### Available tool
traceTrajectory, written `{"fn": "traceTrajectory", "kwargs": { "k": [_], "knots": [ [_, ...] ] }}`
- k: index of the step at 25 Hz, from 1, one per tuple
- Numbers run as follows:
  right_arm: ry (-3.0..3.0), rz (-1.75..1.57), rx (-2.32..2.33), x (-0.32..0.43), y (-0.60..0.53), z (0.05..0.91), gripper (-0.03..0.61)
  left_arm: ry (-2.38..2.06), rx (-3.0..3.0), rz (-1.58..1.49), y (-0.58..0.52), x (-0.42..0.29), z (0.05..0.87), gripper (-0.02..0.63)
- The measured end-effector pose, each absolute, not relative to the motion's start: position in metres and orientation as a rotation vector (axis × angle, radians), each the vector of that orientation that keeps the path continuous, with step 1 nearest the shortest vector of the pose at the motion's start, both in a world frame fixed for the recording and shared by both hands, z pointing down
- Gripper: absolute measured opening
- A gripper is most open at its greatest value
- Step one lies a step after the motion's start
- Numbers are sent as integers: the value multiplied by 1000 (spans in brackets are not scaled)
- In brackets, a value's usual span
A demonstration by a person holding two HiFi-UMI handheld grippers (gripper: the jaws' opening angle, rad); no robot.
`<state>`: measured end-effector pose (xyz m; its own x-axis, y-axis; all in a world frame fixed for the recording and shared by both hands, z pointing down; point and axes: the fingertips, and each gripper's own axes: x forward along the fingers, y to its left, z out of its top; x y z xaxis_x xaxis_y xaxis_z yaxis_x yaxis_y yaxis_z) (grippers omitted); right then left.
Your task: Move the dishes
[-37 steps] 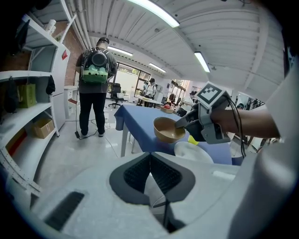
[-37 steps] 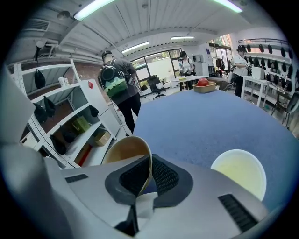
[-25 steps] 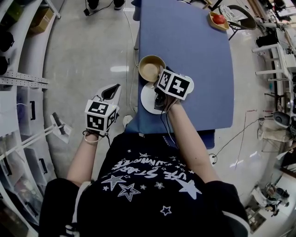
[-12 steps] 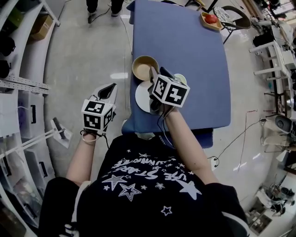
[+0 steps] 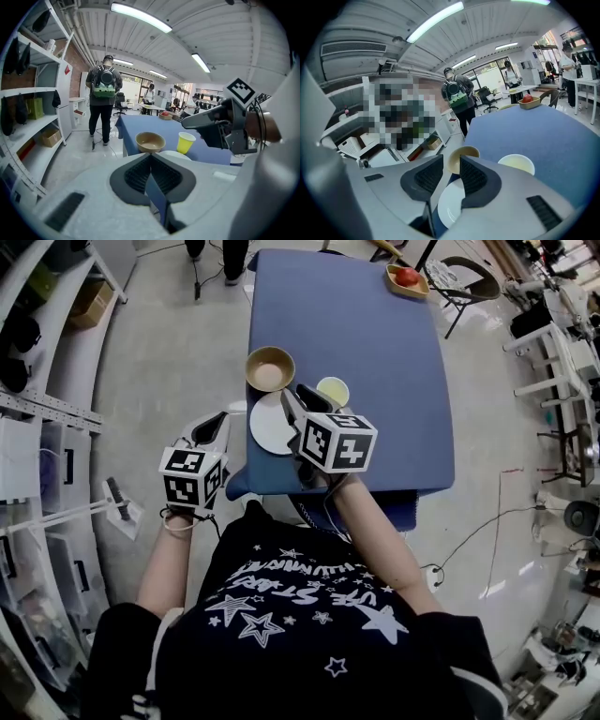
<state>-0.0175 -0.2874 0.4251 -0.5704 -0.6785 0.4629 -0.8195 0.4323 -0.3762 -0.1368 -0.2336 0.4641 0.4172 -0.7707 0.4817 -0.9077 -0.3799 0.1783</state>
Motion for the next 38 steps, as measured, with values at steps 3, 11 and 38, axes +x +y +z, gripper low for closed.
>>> {"fn": "traceTrajectory", "kwargs": {
  "k": [3, 11, 38],
  "knots": [
    [-2466, 784, 1289, 4, -272, 419, 90, -1450, 2273, 449, -220, -119, 457, 20],
    [-2456, 673, 1268, 63, -231, 421, 6, -1492, 2289, 452, -181, -82, 445, 20],
    [-2497, 615, 1167, 203, -108, 426, 5, -1567, 2214, 436, -38, 39, 439, 20]
  ]
}}
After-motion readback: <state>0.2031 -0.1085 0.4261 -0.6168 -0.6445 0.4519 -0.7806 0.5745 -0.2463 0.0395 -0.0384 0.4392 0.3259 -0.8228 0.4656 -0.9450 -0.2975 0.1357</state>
